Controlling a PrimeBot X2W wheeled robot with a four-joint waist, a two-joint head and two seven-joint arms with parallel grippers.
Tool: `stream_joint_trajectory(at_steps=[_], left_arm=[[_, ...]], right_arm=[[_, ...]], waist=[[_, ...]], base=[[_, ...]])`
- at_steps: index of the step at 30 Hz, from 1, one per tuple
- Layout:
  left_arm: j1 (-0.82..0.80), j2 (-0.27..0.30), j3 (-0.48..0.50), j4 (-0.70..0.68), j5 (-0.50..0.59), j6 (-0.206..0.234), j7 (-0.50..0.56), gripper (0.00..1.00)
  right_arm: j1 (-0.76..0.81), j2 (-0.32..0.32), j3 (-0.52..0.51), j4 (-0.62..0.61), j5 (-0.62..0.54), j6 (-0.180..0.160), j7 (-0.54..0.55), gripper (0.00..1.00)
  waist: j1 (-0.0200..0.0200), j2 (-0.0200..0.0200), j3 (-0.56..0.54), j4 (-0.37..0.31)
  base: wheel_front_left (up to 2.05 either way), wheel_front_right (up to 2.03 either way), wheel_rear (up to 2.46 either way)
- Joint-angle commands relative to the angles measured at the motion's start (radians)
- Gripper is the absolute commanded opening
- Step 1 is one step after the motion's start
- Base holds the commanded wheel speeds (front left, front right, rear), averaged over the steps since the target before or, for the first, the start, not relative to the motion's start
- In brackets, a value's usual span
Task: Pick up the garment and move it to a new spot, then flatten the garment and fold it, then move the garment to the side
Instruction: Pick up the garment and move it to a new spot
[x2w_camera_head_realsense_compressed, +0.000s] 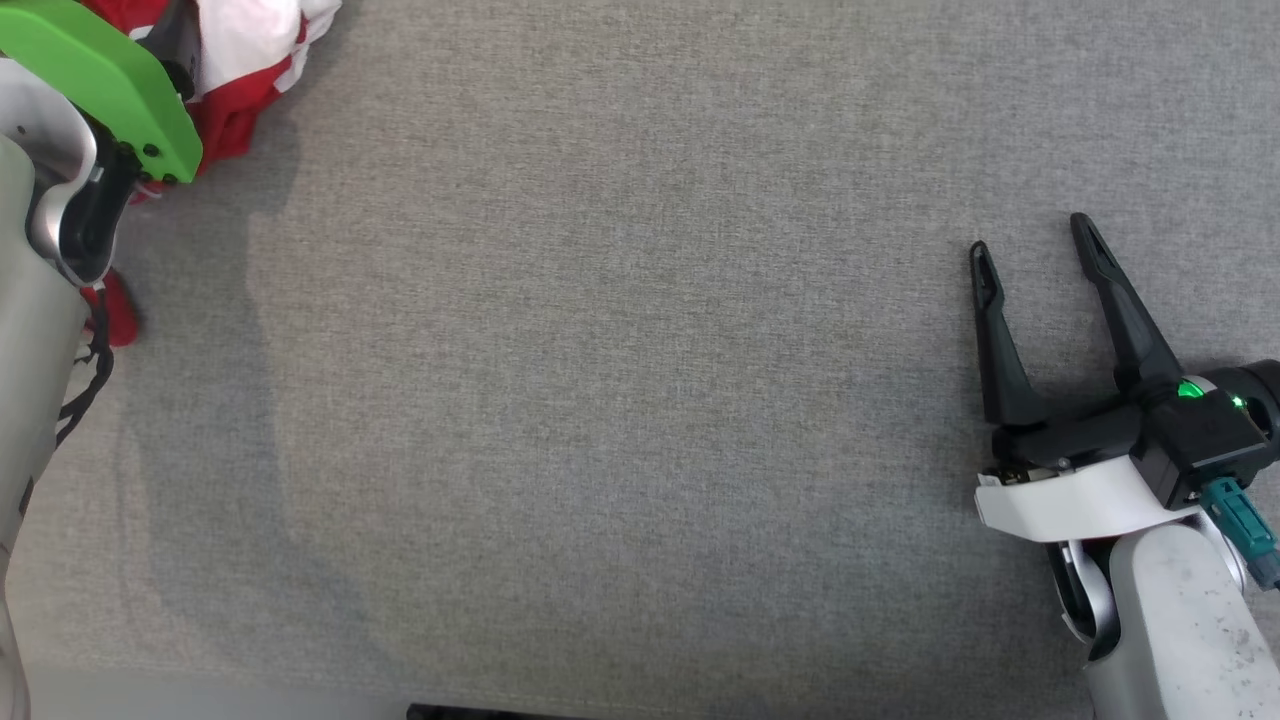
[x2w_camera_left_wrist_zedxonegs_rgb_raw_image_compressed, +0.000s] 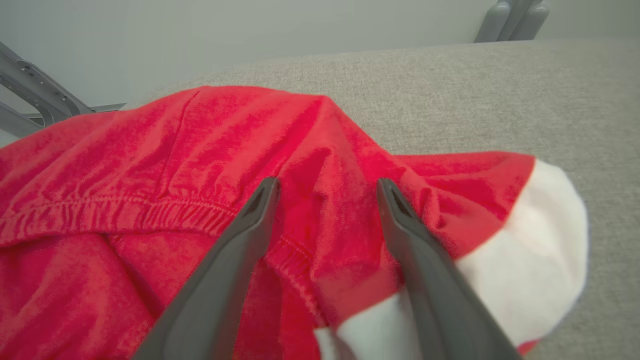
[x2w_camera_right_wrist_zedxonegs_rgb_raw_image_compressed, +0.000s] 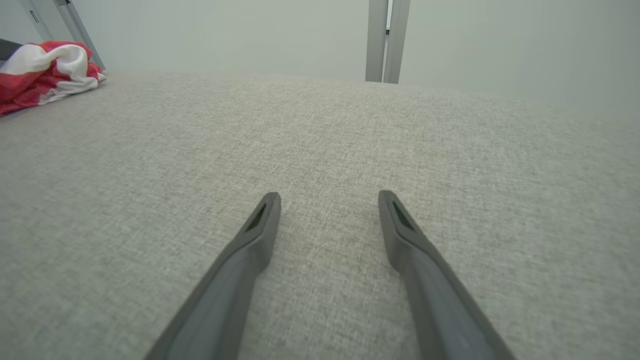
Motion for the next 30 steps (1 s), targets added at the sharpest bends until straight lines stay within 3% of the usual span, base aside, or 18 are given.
stream_joint_trajectory(at_steps=[1, 2, 4, 5, 14, 21, 30], left_arm=[[-0.013, 0.009, -0.018, 0.011, -0.013, 0.000, 0.009, 1.00], [-0.013, 0.009, -0.035, 0.023, -0.025, 0.000, 0.015, 1.00], [-0.019, 0.013, -0.067, 0.039, -0.028, 0.000, 0.004, 0.22], [-0.020, 0.017, -0.080, 0.053, -0.026, 0.000, -0.015, 0.00], [-0.063, 0.055, -0.126, 0.082, -0.005, 0.001, -0.227, 0.00], [-0.085, 0.085, -0.131, -0.047, 0.120, 0.003, -0.248, 0.00], [-0.058, 0.066, -0.141, -0.253, 0.221, 0.006, -0.246, 0.00]], right_arm=[[0.007, -0.006, -0.010, 0.046, -0.001, -0.002, 0.011, 1.00], [0.004, -0.005, -0.009, 0.048, -0.002, -0.002, 0.011, 1.00], [-0.002, -0.002, -0.013, 0.051, -0.003, -0.002, 0.012, 1.00], [-0.005, 0.000, -0.016, 0.054, -0.003, -0.002, 0.012, 1.00], [0.013, 0.026, -0.022, 0.080, 0.026, -0.003, 0.013, 1.00], [0.054, 0.047, -0.011, 0.094, 0.076, -0.002, 0.007, 1.00], [0.123, 0.051, -0.004, 0.108, 0.152, -0.002, 0.006, 1.00]], waist=[[0.0000, 0.0000, 0.034, -0.029], [0.0000, 0.0000, 0.039, -0.032], [0.0000, 0.0000, 0.048, -0.035], [0.0000, 0.0000, 0.050, -0.036], [0.0000, 0.0000, -0.068, -0.046], [0.0000, 0.0000, -0.258, -0.050], [0.0000, 0.0000, -0.443, -0.110]], base=[[0.00, 0.00, 0.00], [0.00, 0.00, 0.00], [0.00, 0.00, 0.00], [0.00, 0.00, 0.00], [0.00, 0.00, 0.00], [0.00, 0.00, 0.00], [0.00, 0.00, 0.00]])
